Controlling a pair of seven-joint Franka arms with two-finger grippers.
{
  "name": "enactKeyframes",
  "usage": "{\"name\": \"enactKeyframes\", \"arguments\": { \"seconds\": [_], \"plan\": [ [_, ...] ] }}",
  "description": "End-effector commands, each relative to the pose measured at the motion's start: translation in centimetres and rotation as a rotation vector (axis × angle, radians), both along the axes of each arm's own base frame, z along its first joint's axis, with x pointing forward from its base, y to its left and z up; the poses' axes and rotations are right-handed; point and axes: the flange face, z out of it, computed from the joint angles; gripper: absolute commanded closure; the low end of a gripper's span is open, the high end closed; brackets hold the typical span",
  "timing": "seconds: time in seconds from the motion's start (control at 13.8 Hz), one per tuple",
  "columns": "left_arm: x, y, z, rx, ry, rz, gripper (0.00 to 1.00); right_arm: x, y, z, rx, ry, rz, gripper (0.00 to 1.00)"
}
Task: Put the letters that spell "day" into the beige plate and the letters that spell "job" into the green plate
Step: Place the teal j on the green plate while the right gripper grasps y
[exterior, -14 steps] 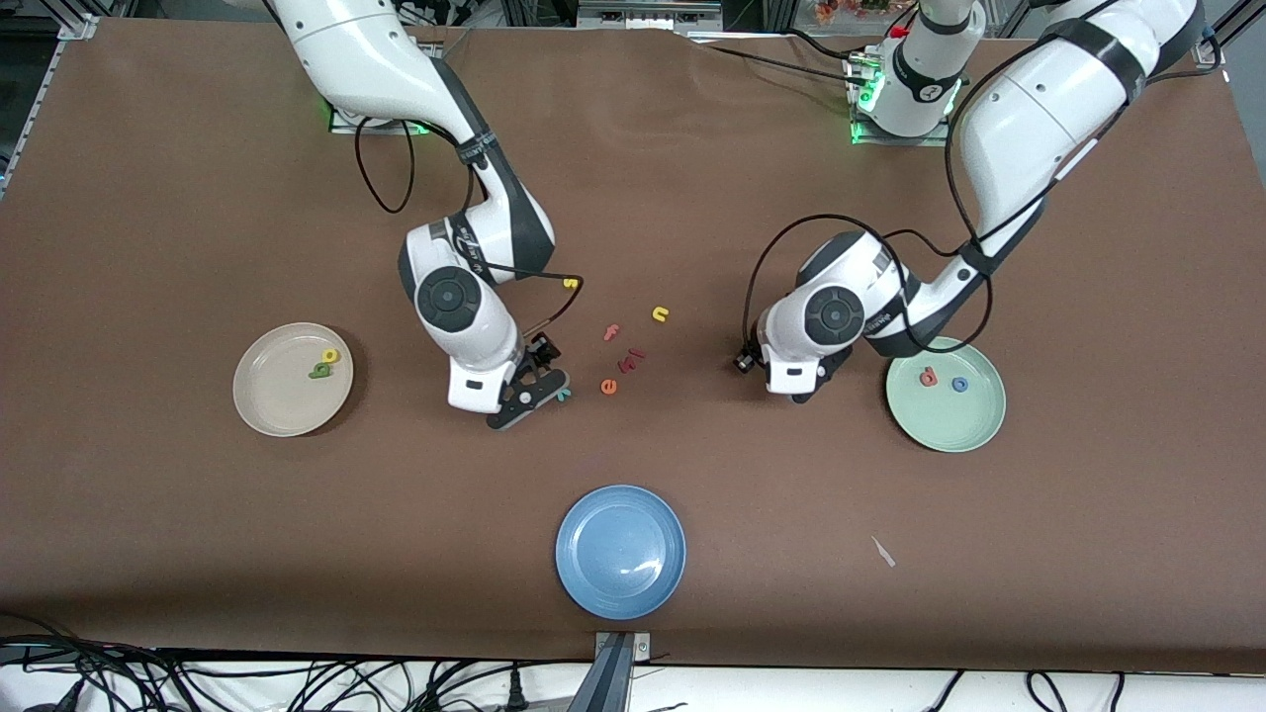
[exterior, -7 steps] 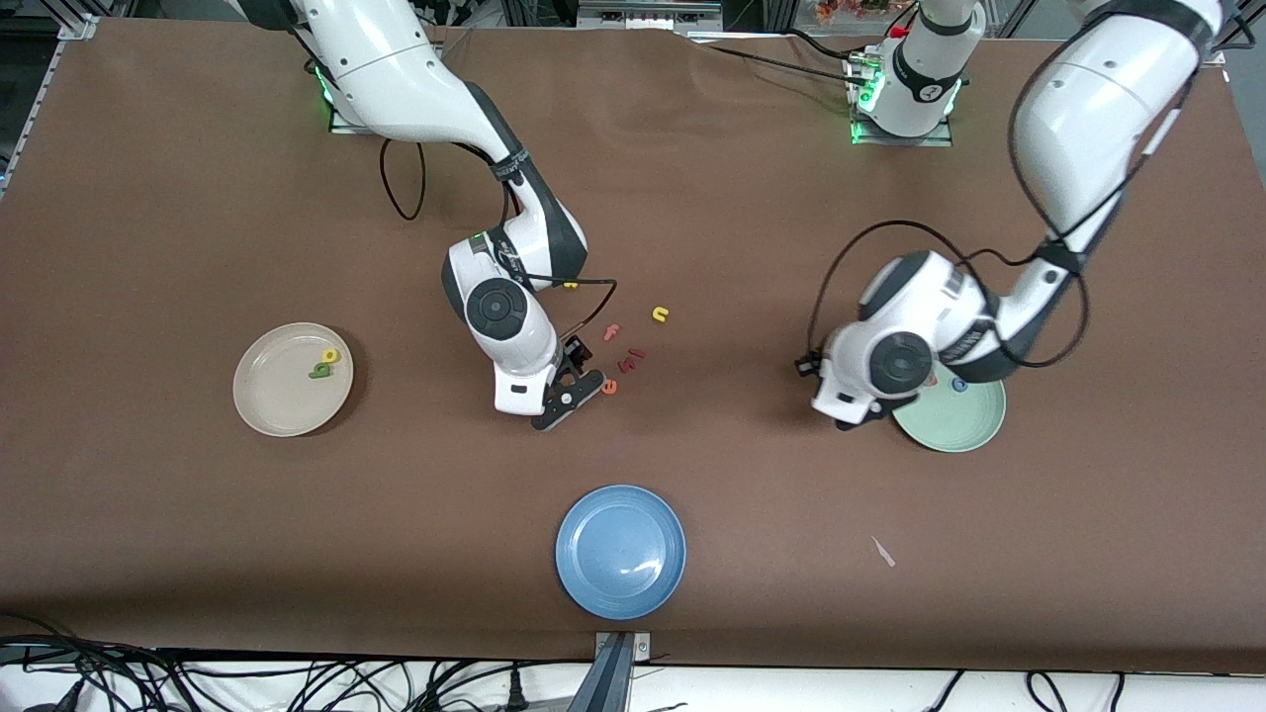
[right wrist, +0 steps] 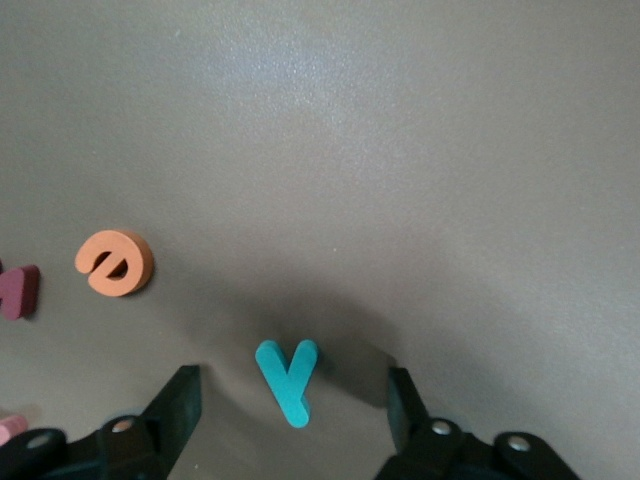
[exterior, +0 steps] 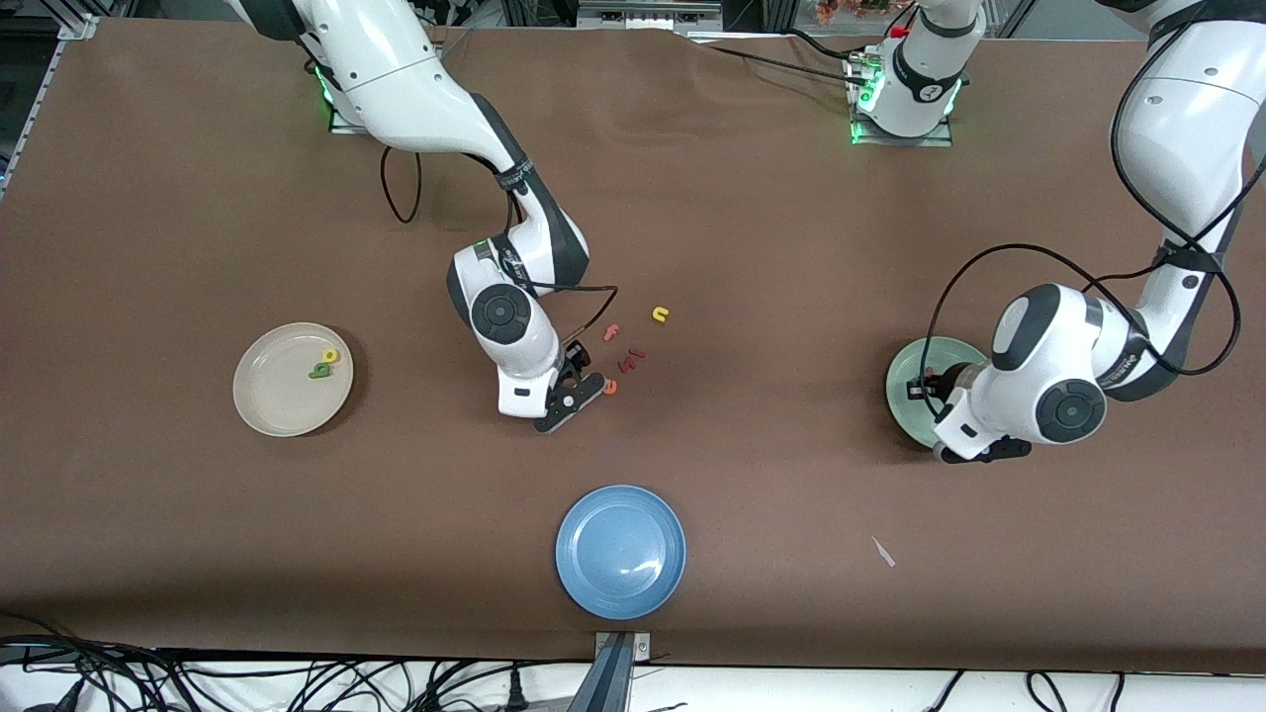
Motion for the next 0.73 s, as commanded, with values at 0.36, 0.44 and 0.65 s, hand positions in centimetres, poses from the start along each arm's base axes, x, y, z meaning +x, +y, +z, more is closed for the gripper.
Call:
{"name": "enactKeyframes", "arguments": {
  "seconds": [0.36, 0.44, 0.65],
  "plan": [
    [1.2, -0.4, -1.8, -0.038, -0.049, -0.050, 0.01, 0.3, 1.1, -0.4, 0.027, -0.019, 0.020, 0.59],
    [1.2, -0.1, -1.5, -0.040, -0.052, -0.055, 0.00, 0.3, 1.1, -0.5, 0.027, -0.018, 0.019, 0.66],
    [1.5, -0.3, 2.0, -0.041, -0.074, -0.108, 0.00, 0.3, 1.1, -0.5, 0.028, -0.017, 0.013, 0.73]
  ]
}}
